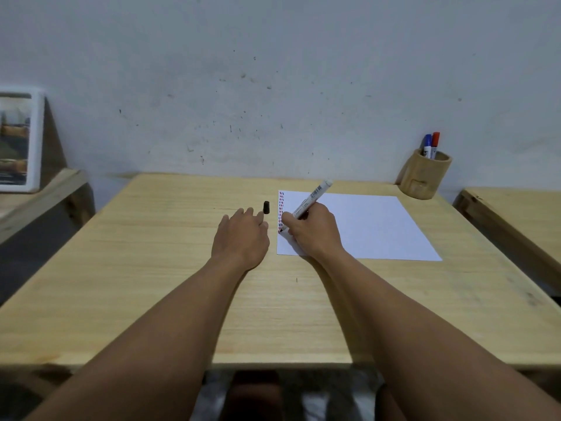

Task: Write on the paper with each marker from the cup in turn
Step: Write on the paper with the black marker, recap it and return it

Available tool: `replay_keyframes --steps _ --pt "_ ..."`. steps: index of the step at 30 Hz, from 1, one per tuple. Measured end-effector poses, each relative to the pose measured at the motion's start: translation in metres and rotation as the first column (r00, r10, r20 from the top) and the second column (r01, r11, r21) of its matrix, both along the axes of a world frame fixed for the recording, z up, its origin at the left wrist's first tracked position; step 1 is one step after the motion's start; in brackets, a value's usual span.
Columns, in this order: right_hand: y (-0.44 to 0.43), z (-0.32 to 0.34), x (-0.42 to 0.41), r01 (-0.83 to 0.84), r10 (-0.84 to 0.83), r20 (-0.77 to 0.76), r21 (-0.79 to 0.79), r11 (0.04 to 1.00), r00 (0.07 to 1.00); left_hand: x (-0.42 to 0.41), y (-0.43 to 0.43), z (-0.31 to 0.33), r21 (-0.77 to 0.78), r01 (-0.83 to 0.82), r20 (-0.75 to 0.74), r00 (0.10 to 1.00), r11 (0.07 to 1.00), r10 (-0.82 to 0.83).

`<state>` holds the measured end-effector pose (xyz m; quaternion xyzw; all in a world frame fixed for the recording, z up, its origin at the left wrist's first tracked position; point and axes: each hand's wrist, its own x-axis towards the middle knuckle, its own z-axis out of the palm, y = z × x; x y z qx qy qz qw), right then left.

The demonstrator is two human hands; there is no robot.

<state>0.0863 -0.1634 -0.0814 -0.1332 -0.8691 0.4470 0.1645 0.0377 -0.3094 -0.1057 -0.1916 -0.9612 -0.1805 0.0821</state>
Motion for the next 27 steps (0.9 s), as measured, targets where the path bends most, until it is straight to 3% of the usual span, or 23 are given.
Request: replay_keyframes --steps 14,19,22,27 --pt "0.001 -0.001 -0.001 -0.018 0.018 0.010 0.001 1.000 1.000 -0.001 0.001 0.000 -0.011 -0.001 -0.041 0.999 1.000 0.000" --pt "0.005 0.001 -0.004 0.053 -0.059 -0.030 -0.174 0.983 0.998 -0.002 0.007 0.016 0.165 -0.133 -0.009 0.991 0.977 0.136" --pt "0.010 0.004 -0.009 0.040 -0.063 -0.058 -0.326 0.944 0.996 -0.013 0.015 0.029 0.259 -0.124 0.020 0.992 0.958 0.123" --pt "0.021 0.017 -0.009 0.022 -0.084 -0.104 -0.494 0.869 0.991 -0.036 0.025 0.038 0.160 -0.050 0.075 0.996 0.986 0.039"
